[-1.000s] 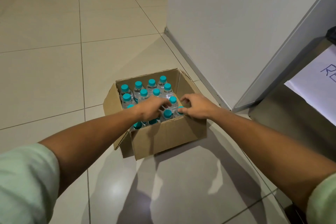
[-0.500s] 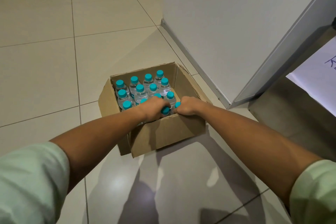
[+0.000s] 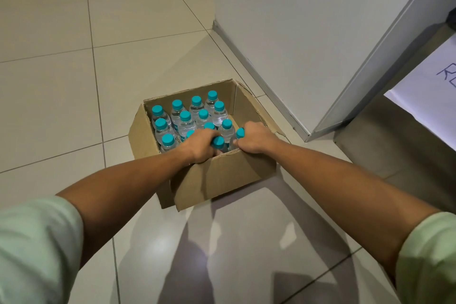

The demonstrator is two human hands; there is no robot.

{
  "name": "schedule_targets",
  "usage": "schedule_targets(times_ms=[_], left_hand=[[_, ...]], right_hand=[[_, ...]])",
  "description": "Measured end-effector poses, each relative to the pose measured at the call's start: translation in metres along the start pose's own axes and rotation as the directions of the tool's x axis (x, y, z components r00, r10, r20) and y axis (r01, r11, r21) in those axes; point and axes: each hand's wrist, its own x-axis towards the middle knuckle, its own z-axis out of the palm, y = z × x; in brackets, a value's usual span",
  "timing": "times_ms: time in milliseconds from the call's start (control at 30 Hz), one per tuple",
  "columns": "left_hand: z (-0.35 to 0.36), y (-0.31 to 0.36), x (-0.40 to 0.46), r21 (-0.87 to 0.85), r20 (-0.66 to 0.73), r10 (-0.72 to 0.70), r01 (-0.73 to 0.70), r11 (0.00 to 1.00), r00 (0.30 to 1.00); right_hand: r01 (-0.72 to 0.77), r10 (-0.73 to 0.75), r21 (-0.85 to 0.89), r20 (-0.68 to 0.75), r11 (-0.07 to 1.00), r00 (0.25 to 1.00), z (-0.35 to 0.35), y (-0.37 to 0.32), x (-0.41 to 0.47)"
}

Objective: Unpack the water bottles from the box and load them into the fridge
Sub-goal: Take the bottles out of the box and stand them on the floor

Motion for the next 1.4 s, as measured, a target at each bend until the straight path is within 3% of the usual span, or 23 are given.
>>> schedule_targets(times_ms=[200,433,667,800,1067,1400], left_hand=[[-0.019,0.010,-0.007,-0.176,-0.119,0.011,-0.032,0.984,0.993],[-0.057,0.037,-0.017,-0.344,-0.222,0.055,-0.131,0.930,0.973],[-0.075,0.085,-0.025,-0.417,-0.363,0.097,-0.254,0.873,0.927],[-0.063,0.114,-0.030,-0.388,-0.370,0.129,-0.280,0.878,0.920],[-0.011,0.162,-0.036,-0.200,-0.200,0.310,-0.348,0.916,0.930],[0.081,0.186,-0.035,-0.049,-0.017,0.354,-0.354,0.934,0.935]], right_hand=[[0.065,-0.038,0.247,-0.111,0.967,0.993,-0.034,0.008,-0.018],[0.168,0.041,0.480,-0.395,0.861,0.918,-0.088,0.012,-0.057],[0.242,0.051,0.497,-0.505,0.834,0.862,-0.136,0.030,-0.093],[0.222,0.043,0.535,-0.438,0.816,0.898,-0.153,0.056,-0.120],[0.070,0.064,0.507,-0.243,0.859,0.968,-0.141,0.121,-0.175],[-0.176,0.180,0.167,-0.008,0.970,0.984,-0.095,0.180,-0.218]])
